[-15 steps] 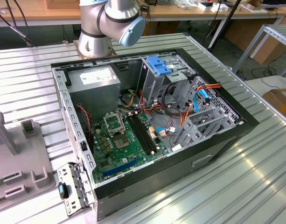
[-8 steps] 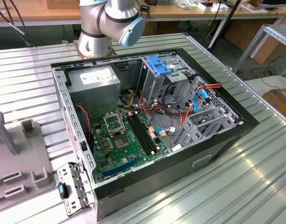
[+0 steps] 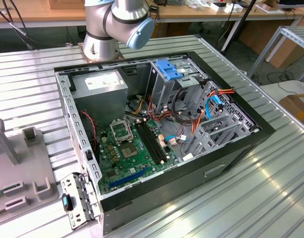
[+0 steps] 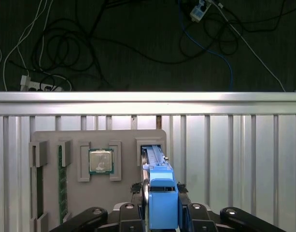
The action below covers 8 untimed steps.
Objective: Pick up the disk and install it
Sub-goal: 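Pick up the disk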
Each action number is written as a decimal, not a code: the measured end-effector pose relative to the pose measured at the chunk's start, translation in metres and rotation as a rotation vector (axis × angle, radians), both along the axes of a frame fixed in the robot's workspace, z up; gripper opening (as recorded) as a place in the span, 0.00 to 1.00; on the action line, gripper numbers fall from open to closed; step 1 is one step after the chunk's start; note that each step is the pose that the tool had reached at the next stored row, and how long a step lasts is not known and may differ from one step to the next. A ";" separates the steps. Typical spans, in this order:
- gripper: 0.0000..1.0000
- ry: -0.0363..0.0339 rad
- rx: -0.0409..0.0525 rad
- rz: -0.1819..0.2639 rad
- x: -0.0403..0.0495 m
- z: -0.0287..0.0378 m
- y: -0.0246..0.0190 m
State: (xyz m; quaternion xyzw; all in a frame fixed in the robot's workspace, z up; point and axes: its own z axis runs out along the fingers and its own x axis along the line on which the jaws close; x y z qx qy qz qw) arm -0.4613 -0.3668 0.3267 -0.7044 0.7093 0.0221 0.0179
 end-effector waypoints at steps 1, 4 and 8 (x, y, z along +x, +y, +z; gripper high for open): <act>0.37 0.0000 0.0000 0.000 0.0000 0.0000 0.0000; 0.37 -0.0001 0.0000 0.000 0.0000 0.0000 0.0000; 0.37 0.0005 -0.0002 0.000 0.0000 0.0011 0.0000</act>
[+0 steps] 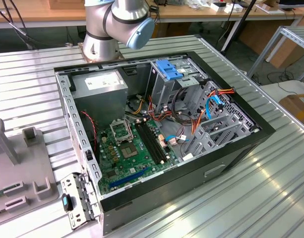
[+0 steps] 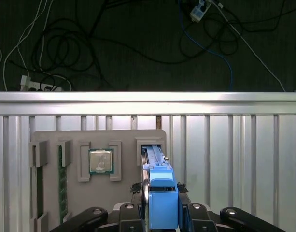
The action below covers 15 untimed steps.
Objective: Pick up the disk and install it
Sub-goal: 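Pick up the disk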
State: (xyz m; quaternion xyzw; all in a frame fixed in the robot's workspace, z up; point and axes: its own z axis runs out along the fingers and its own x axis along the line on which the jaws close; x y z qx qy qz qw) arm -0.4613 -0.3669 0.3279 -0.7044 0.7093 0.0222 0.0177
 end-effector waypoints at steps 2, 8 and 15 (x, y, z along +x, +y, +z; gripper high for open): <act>0.37 -0.0005 0.0002 0.000 0.0000 0.0088 0.0000; 0.37 -0.0005 0.0002 0.000 0.0000 0.0274 0.0000; 0.37 -0.0006 0.0003 0.000 0.0000 0.0348 0.0000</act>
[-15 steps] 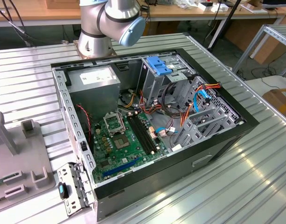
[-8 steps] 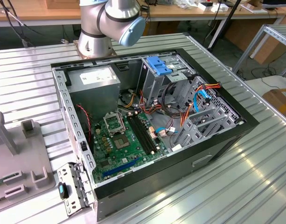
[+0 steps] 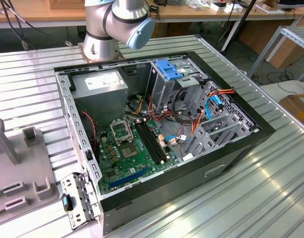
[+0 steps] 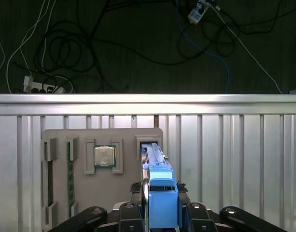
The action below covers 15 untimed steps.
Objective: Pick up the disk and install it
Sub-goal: 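Pick up the disk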
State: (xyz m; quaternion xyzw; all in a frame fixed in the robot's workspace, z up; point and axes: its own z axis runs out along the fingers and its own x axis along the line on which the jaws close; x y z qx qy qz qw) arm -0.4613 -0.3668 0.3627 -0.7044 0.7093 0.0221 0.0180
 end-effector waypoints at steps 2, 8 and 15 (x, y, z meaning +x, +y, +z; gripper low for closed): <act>0.37 0.0000 0.0000 0.000 0.0000 0.0008 0.0000; 0.37 0.0000 0.0000 0.000 0.0000 0.0022 0.0000; 0.37 0.0000 -0.0001 0.000 0.0000 0.0025 0.0000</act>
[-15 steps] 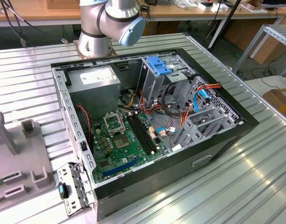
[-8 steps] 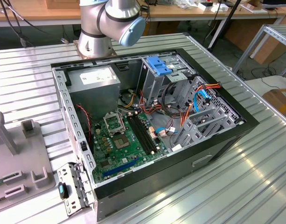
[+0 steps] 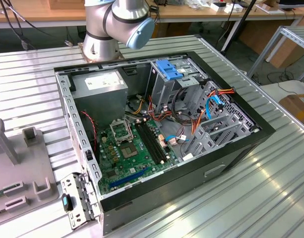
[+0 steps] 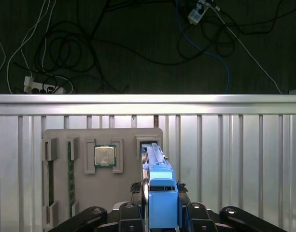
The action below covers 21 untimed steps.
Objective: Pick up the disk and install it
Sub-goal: 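Pick up the disk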
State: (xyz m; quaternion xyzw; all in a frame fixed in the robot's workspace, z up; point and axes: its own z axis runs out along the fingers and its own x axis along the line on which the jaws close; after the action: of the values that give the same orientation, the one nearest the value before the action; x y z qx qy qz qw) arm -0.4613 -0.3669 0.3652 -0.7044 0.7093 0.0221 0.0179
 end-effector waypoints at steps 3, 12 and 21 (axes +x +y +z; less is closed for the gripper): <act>0.37 0.0003 -0.0001 0.000 0.0000 0.0008 0.0000; 0.37 -0.0001 0.0001 0.000 0.0000 0.0290 0.0000; 0.37 -0.0001 0.0000 0.000 0.0000 0.0383 0.0000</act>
State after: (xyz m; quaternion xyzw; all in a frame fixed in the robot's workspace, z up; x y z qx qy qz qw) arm -0.4612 -0.3669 0.4035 -0.7044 0.7093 0.0221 0.0180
